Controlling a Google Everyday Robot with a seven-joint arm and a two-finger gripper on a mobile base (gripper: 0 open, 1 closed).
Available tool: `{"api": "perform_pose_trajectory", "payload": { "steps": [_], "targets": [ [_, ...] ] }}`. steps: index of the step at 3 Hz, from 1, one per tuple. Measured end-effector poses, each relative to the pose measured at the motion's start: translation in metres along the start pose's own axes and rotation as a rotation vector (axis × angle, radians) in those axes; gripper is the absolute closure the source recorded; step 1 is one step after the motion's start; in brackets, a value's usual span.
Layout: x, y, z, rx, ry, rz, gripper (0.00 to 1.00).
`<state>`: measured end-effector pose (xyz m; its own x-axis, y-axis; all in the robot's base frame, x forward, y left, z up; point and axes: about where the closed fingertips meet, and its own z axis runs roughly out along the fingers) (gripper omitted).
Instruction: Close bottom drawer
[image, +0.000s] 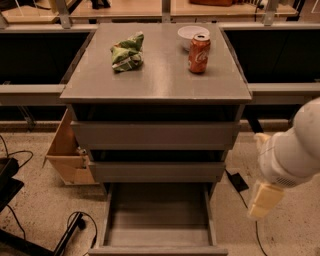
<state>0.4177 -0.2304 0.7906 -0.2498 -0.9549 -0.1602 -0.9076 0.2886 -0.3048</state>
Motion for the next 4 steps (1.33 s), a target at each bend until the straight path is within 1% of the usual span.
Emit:
{"api": "perform_pose_trajectory", "payload": {
  "steps": [1, 2, 3, 4],
  "targets": [
    [0.01, 0.033, 0.072, -0.047, 0.015, -0.001, 0.0],
    [0.01, 0.033, 0.072, -0.048, 0.015, 0.0, 0.0],
    [0.013, 0.039, 0.116, -0.066, 0.003, 0.018, 0.0],
    [0.025, 0.064, 0.194, -0.092, -0.003, 0.039, 0.0]
  ]
}}
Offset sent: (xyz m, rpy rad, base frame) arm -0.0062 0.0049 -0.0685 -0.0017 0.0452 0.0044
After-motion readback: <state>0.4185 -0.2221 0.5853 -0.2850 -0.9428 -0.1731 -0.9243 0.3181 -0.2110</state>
